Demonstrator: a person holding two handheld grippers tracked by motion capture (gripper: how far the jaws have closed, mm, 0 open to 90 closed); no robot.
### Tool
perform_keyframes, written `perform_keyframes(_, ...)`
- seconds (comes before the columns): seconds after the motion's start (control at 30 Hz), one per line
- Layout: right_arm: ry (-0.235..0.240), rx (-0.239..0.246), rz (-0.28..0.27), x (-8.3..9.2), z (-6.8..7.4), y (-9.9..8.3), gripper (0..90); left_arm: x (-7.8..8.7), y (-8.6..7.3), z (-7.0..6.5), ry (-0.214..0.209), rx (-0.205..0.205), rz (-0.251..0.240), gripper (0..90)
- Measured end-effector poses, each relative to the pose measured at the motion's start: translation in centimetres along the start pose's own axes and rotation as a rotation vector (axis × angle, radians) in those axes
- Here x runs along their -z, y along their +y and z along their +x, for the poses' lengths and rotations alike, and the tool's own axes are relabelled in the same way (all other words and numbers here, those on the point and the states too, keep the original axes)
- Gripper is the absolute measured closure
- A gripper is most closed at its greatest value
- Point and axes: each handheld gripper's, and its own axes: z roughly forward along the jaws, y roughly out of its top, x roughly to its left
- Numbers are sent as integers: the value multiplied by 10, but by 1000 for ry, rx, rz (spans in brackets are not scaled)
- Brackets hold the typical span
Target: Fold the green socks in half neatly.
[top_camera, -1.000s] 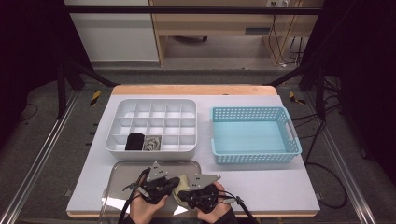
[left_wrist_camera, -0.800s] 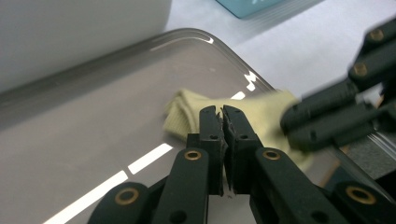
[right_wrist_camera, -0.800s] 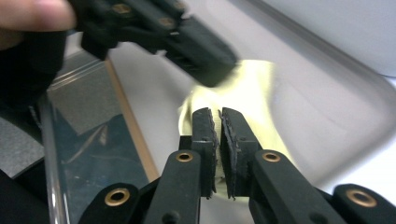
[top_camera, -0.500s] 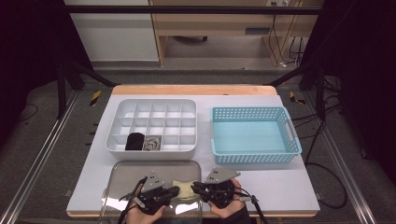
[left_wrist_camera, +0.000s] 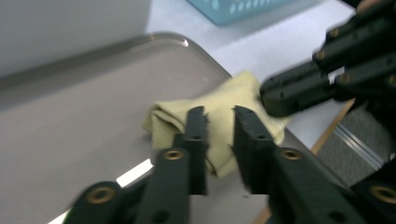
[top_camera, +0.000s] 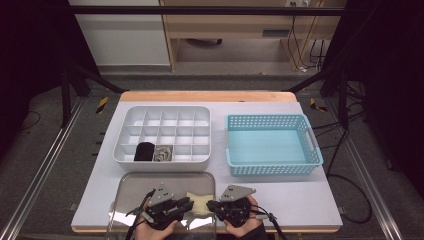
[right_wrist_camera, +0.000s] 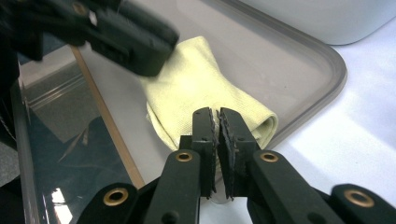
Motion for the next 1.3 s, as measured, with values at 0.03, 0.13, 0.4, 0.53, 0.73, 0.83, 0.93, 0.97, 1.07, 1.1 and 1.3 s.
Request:
perform_keyframes(0.03, -1, 1, 1, 0, 0, 0, 861, 1, 1, 2, 5, 7, -20, 620)
perform_keyframes(0.13, 7, -3, -8, 0, -1, -2, 864, 0, 0, 10, 19, 10, -22, 557)
perform_keyframes(0.4, 3, 1, -9, 0, 0, -2, 867, -9, -4, 12, 41, 0, 25, 434)
perform_keyframes(0.53, 4, 3, -8, 0, 0, -2, 874, -15, -7, 11, 15, 15, 52, 412)
perform_keyframes(0.73, 6, 1, -10, -1, -1, -3, 884, -21, -8, 10, -54, 65, 92, 370)
perform_keyframes(0.83, 7, 0, -9, -1, -1, -3, 885, -22, -7, 8, -62, 62, 102, 343)
perform_keyframes(0.93, 4, 2, -9, -2, -1, -3, 886, -24, -7, 6, -79, 51, 109, 346)
perform_keyframes(0.97, 3, 3, -10, -2, -1, -3, 887, -25, -7, 5, -100, 65, 112, 368)
perform_keyframes(1.07, 3, 1, -12, -2, -1, -4, 890, -26, -8, 2, -138, 87, 125, 459)
perform_keyframes(1.1, 4, 0, -13, -2, -1, -4, 890, -26, -8, 2, -149, 96, 128, 490)
perform_keyframes(1.3, 5, -14, -18, -2, -2, -4, 894, -22, -6, -2, -146, 113, 127, 618)
